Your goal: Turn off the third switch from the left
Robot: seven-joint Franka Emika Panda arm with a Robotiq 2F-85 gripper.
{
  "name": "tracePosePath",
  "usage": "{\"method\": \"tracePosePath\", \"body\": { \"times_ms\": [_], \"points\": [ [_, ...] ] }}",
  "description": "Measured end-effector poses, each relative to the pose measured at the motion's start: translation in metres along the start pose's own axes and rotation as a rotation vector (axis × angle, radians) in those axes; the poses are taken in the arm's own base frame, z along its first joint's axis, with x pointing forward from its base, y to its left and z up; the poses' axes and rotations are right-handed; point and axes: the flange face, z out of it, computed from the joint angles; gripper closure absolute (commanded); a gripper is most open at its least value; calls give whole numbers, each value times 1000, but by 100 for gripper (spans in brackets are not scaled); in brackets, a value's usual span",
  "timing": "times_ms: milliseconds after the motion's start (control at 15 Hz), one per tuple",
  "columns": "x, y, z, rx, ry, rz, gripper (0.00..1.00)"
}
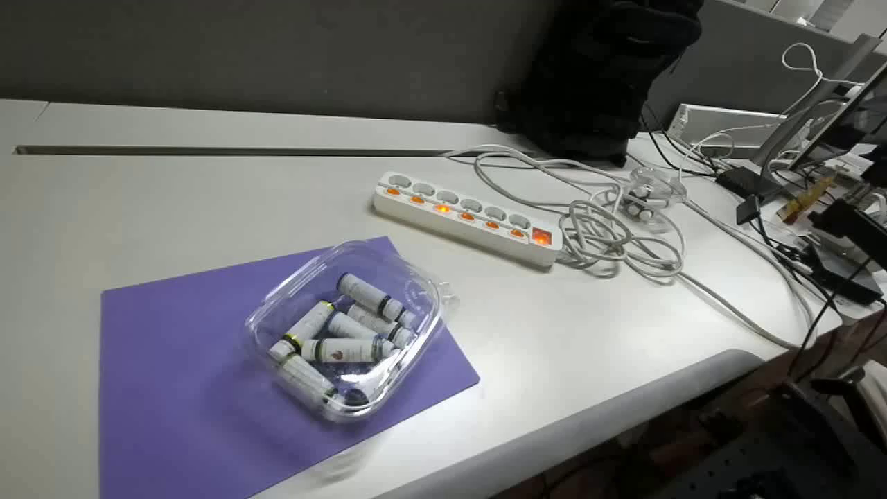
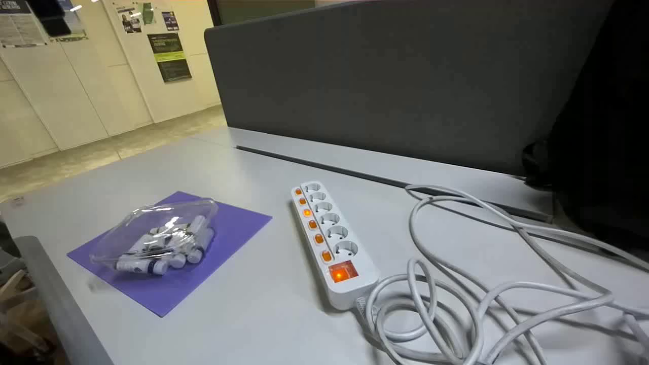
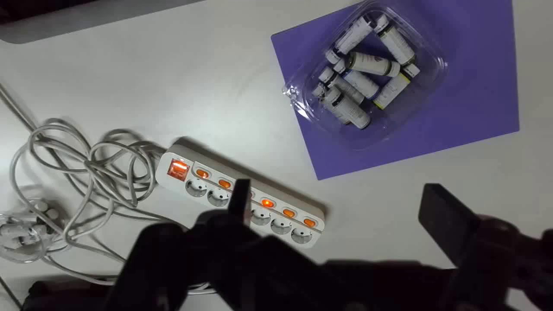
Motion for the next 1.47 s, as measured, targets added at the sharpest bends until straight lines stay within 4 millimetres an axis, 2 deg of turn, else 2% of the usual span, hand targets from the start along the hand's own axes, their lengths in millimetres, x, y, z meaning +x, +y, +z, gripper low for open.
{"method": "tracePosePath", "body": {
  "times_ms": [933, 1133, 1467],
  "points": [
    [3, 3, 2, -13, 12, 6, 0],
    [18, 21, 14, -44, 26, 75, 0],
    [58, 77, 62, -98, 30, 244, 0]
  ]
}}
